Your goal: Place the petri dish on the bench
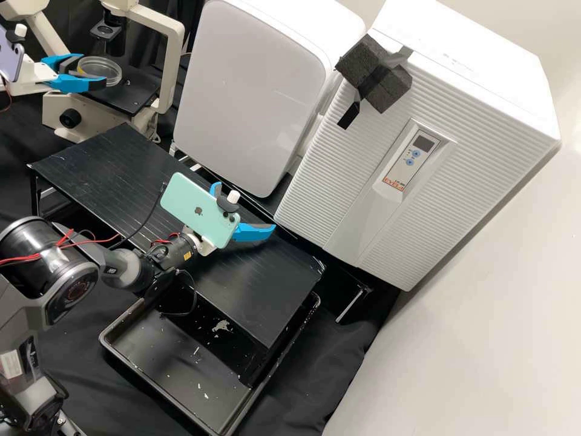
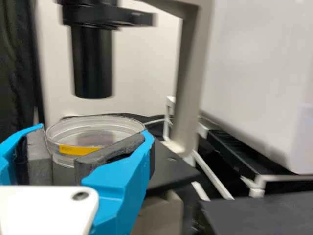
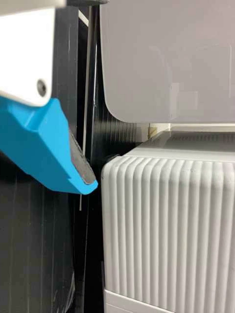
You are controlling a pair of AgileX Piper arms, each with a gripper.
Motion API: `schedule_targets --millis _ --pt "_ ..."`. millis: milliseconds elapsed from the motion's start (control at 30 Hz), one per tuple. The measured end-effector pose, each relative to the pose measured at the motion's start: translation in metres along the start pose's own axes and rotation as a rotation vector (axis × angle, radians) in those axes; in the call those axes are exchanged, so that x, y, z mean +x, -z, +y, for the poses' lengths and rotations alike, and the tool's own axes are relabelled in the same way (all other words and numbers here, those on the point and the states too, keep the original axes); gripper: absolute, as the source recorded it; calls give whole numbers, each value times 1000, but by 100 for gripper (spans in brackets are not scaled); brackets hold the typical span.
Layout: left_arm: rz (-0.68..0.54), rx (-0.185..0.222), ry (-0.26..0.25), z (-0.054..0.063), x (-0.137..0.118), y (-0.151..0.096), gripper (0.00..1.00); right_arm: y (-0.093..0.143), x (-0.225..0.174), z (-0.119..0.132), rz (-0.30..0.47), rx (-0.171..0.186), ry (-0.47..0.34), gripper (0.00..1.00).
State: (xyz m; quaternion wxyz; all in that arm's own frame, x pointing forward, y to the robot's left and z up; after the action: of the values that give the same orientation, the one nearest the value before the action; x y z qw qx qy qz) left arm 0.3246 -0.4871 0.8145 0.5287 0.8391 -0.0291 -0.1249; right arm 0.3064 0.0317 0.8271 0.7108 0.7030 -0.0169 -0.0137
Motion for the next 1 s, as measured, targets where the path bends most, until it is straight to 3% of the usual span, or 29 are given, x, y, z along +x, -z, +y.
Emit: schedule_targets --millis 267,567,767,867,1000 --pt "-188 52 72 -17 -5 -50 0 0 0 0 0 0 0 100" --pt "-531 186 115 -24 -29 -126 0 0 0 0 0 0 0 100" --pt "-699 259 140 -32 -33 -160 0 0 0 0 0 0 0 100" --pt "-724 264 170 -40 -25 -169 0 0 0 0 0 0 0 100" --pt "-685 251 258 -56 -8 -171 0 0 0 0 0 0 0 100"
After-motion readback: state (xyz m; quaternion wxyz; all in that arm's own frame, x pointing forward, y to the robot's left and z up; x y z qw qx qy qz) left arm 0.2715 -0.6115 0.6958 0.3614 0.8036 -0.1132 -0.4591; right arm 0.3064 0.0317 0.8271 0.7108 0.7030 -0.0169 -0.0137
